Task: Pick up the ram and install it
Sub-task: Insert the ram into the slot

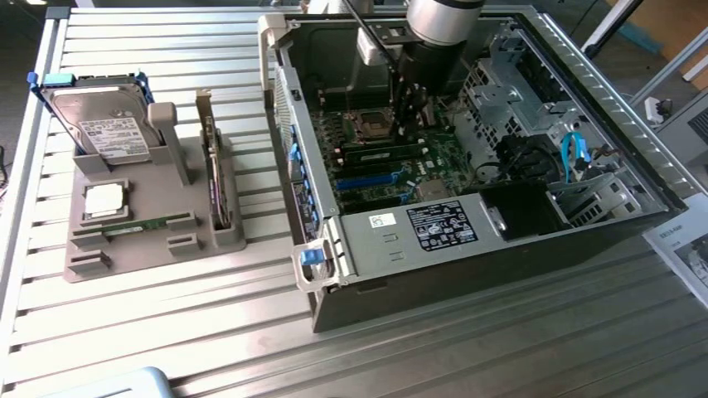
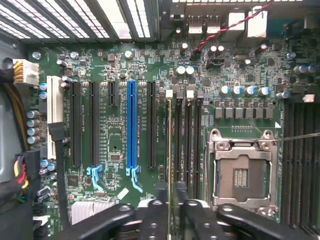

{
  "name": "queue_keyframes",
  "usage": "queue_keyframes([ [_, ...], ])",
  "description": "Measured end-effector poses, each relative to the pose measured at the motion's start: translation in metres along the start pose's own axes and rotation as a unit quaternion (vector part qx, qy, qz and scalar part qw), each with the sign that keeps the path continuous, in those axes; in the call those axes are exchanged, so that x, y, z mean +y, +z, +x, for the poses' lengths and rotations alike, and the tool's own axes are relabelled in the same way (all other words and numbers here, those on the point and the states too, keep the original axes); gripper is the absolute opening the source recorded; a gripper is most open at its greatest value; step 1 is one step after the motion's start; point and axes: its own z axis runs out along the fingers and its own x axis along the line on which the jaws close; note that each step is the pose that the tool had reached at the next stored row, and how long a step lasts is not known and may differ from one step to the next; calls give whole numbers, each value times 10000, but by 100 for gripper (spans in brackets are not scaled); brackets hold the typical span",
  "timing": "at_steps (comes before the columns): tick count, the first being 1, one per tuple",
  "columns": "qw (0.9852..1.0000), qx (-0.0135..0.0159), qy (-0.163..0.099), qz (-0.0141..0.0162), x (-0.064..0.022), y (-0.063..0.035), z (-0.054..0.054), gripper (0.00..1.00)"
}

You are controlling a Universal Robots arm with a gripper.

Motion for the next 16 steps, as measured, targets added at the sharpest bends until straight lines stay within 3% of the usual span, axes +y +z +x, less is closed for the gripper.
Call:
queue_keyframes([
  [1,10000,0,0,0,0,-47,2,19],
  [2,10000,0,0,0,1,-83,3,12],
  [4,10000,1,0,0,1,-139,4,12],
  [7,10000,0,0,-6,-44,-140,5,12],
  [11,10000,-1,-1,-30,-179,-138,5,12],
  [16,10000,-1,-2,-78,-461,-134,6,12],
])
